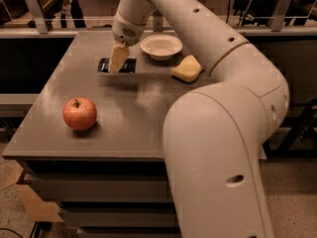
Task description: Move rxbar blueberry near apple
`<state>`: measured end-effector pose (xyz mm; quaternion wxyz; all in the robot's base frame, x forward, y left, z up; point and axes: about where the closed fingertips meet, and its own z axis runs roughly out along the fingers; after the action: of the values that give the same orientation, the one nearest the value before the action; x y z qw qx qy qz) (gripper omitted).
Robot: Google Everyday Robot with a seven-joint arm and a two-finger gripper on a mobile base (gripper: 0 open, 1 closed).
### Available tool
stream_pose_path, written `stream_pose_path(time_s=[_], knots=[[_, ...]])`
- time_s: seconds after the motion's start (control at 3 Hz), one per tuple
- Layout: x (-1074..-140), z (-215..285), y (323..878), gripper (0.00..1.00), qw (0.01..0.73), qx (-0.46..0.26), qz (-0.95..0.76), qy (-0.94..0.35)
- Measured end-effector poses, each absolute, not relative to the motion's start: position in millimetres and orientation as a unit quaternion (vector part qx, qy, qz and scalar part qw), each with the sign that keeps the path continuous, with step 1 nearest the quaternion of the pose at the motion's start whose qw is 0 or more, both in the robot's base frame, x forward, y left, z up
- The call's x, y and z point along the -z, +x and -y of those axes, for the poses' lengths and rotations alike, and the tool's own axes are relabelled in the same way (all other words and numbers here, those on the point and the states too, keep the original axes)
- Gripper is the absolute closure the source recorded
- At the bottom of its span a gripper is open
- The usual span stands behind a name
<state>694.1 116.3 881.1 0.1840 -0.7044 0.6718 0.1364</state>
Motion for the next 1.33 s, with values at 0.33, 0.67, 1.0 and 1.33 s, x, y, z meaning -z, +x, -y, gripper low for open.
stream_pose_path(time_s=[0.33,0.67,1.0,1.33], knots=[[-919,-97,655,1.00,0.202,-0.116,-0.660,-0.714],[-925,-75,612,1.00,0.191,-0.116,-0.658,-0.719],[-918,-56,581,1.00,0.180,-0.122,-0.663,-0.717],[-900,-47,560,1.00,0.160,-0.128,-0.664,-0.719]])
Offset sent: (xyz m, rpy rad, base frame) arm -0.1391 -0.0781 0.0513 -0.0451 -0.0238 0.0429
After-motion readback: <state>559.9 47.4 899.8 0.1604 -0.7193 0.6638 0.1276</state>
